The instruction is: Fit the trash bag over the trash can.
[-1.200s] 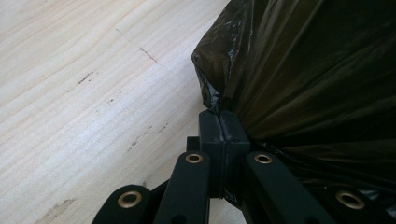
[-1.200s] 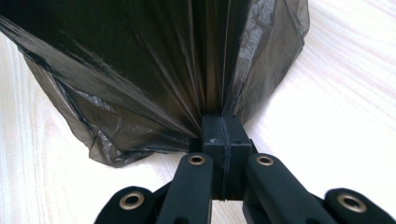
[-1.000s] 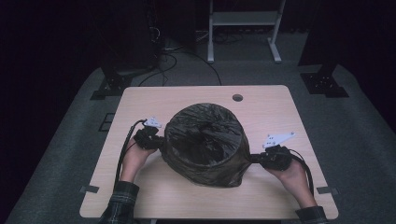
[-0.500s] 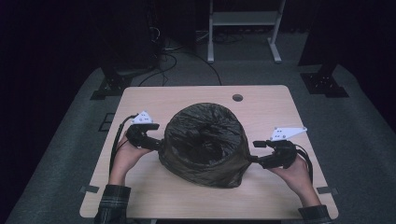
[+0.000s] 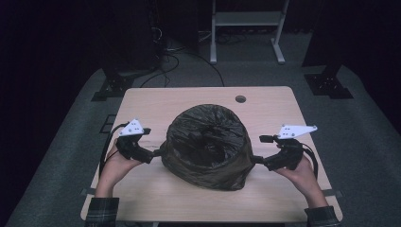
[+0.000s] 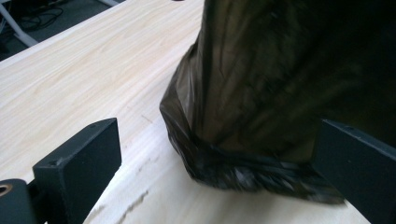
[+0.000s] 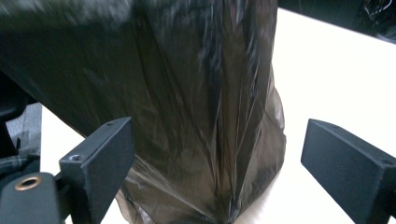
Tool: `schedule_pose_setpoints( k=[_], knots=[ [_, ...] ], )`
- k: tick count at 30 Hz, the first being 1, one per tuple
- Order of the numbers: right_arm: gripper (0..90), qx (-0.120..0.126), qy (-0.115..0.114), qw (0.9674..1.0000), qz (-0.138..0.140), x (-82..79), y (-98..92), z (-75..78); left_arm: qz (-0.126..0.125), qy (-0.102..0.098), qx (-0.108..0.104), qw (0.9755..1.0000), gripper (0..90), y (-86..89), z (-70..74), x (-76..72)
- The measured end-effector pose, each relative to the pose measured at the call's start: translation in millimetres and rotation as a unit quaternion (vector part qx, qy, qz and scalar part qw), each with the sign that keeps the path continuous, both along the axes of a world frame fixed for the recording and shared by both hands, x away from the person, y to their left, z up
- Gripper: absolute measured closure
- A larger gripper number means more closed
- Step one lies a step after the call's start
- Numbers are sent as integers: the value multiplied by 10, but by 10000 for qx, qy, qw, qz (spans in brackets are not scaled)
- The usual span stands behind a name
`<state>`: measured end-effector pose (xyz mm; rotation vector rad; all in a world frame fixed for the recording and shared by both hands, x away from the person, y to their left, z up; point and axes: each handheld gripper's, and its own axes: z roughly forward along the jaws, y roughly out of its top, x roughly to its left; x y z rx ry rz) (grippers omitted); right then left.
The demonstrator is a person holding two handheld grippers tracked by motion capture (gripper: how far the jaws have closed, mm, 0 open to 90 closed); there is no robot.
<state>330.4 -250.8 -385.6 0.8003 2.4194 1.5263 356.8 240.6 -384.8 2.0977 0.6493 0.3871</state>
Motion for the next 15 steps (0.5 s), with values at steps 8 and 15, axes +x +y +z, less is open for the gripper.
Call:
schedule_pose_setpoints(
  k=[8, 15],
  knots=[
    [89, 149, -206, 9997, 4, -18, -24, 176, -221, 137, 240, 9994, 5, 22, -149, -287],
    [89, 202, -288, 9993, 80, -15, 6, 258, -402, 327, 434, 9977, 5, -38, -416, -463]
  ],
)
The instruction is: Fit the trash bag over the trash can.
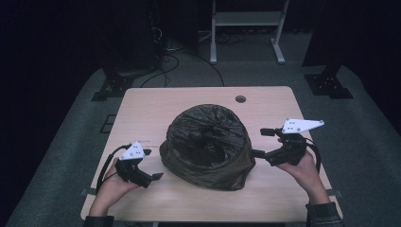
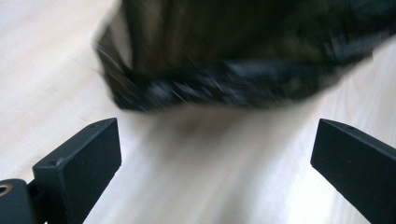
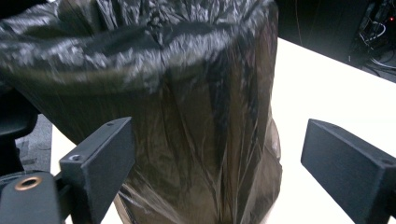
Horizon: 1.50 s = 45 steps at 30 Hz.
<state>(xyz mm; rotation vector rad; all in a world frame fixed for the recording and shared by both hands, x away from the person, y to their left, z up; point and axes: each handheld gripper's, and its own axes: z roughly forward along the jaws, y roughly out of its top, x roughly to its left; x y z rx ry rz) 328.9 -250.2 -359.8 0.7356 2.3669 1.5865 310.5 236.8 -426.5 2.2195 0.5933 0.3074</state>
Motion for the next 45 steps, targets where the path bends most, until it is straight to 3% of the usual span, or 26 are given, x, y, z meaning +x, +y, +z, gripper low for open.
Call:
schedule_pose_setpoints(
  k=[5, 15, 21, 30, 35, 37, 45],
  knots=[
    [89, 17, -116, 9999, 69, 4, 53, 129, -124, 127, 283, 9994, 5, -47, -260, -90],
    [89, -129, -227, 9994, 247, 41, 194, 338, -231, 227, 527, 9981, 6, -27, -507, -146],
    [89, -311, -269, 9983, 420, 71, 348, 468, -334, 236, 283, 9988, 2, -55, -567, -145],
    [89, -626, -271, 9954, 680, 122, 605, 600, -353, 238, 276, 9987, 0, -67, -572, -146],
    [89, -1000, -196, 9905, 919, 185, 837, 637, -355, 237, 278, 9987, 0, -67, -572, -147],
    [89, -1052, -174, 9898, 943, 196, 871, 639, -355, 237, 278, 9987, 0, -68, -572, -146],
    [89, -1504, -68, 9819, 1152, 305, 1217, 583, -356, 238, 274, 9987, 0, -68, -572, -147]
  ],
)
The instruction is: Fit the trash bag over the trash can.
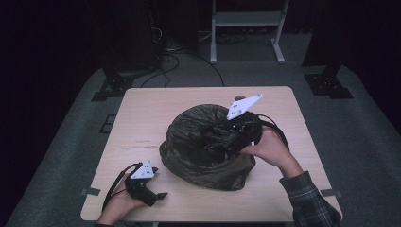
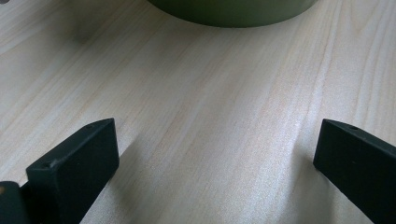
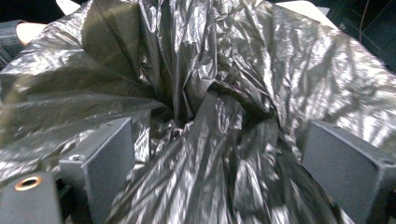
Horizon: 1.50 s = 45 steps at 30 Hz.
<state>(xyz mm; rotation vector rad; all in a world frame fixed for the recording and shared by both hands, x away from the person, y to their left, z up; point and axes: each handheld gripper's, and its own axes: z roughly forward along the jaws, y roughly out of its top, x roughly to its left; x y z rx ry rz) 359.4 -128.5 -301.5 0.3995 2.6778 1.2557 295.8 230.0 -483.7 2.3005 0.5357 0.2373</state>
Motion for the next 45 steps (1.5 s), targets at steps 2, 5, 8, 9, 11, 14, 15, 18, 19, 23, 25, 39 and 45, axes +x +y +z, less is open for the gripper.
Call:
schedule_pose_setpoints(
  k=[2, 5, 8, 9, 11, 14, 15, 18, 19, 23, 25, 39, 45],
  knots=[
    [89, -47, 52, 10000, 37, 20, 46, -20, -7, -2, 4, 10000, 0, 0, 0, 0],
    [89, -180, 65, 9998, 57, 48, 109, -67, -18, -3, 7, 10000, 0, -1, 1, -1],
    [89, -302, 77, 9995, 54, 56, 157, -91, -29, -4, 12, 10000, 0, -4, 1, -2],
    [89, -372, 80, 9993, 43, 52, 176, -91, -29, -5, 13, 10000, 0, -6, 1, -2],
    [89, -506, 95, 9986, 77, 54, 213, -99, -32, -5, 15, 10000, 0, -7, 1, -2],
    [89, -755, 177, 9969, 124, 57, 288, -130, -30, -3, 9, 10000, 0, -9, 1, -4],
    [89, -755, 177, 9969, 124, 57, 288, -130, -30, -3, 9, 10000, 0, -9, 1, -4],
    [89, -1010, 192, 9946, 113, 46, 338, -161, -40, -3, 19, 10000, 0, -10, 2, -4],
    [89, -1073, 208, 9939, 119, 42, 351, -167, -39, -4, 19, 10000, 0, -10, 2, -4],
    [89, -1155, 314, 9927, 145, 44, 374, -179, -36, -4, 18, 10000, 0, -14, 2, -6],
    [89, -1168, 376, 9923, 179, 48, 381, -185, -38, -9, 17, 10000, 0, -16, 1, -7],
    [89, -547, 175, 9981, 215, 11, 327, 146, -43, -8, 21, 10000, 0, -17, 2, -5],
    [89, -274, 143, 9988, 389, 94, 593, 244, -43, -8, 21, 10000, 0, -17, 2, -5]
  ],
)
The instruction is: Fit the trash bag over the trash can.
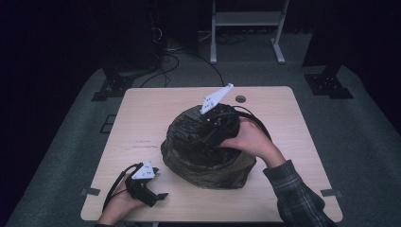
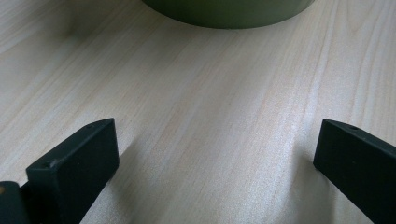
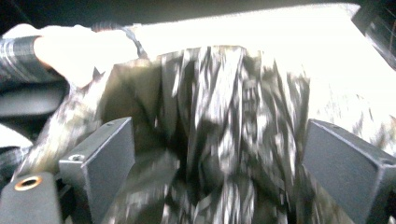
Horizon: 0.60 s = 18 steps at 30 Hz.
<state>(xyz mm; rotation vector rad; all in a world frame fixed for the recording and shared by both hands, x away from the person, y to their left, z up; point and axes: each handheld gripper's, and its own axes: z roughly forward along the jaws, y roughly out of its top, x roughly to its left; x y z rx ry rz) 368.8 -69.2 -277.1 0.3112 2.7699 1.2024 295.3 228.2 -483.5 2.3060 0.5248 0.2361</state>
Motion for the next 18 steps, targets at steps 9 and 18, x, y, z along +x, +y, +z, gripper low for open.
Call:
schedule_pose_setpoints(
  k=[9, 18],
  knots=[
    [89, -81, 187, 9995, 245, 141, 435, -160, 2, 2, -1, 10000, 0, 0, 0, 0],
    [88, -809, 446, 9950, 378, 187, 626, -403, 3, 7, -11, 10000, 0, -2, -1, 0]
  ],
)
